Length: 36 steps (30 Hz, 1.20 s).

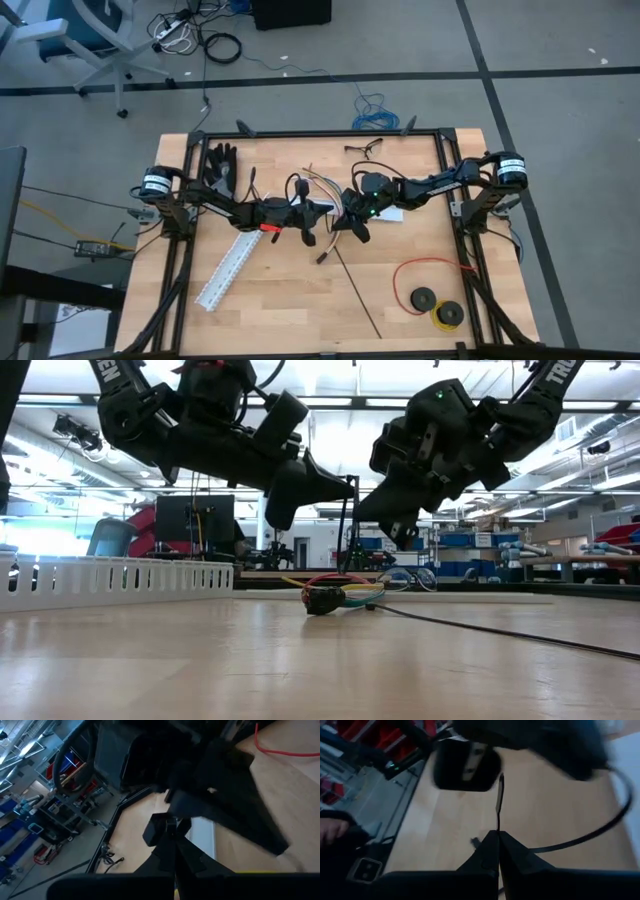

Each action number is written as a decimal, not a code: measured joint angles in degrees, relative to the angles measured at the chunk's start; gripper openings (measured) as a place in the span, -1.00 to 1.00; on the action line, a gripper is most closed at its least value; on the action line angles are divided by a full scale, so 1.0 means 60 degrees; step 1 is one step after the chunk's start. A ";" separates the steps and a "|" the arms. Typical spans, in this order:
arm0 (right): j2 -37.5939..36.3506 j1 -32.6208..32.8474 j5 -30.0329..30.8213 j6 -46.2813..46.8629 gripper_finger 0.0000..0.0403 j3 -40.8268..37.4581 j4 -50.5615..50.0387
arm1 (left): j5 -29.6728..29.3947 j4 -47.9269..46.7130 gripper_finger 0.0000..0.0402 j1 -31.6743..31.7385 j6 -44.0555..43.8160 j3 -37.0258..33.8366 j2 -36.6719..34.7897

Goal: Ziptie cables
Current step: Wrap the cables together using a black zip tie

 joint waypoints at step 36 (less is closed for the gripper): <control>0.0080 0.0097 -0.0084 0.0246 -1.00 0.0000 -0.0070 | 0.0164 -0.1335 -1.00 -0.0313 0.0078 0.0699 0.0004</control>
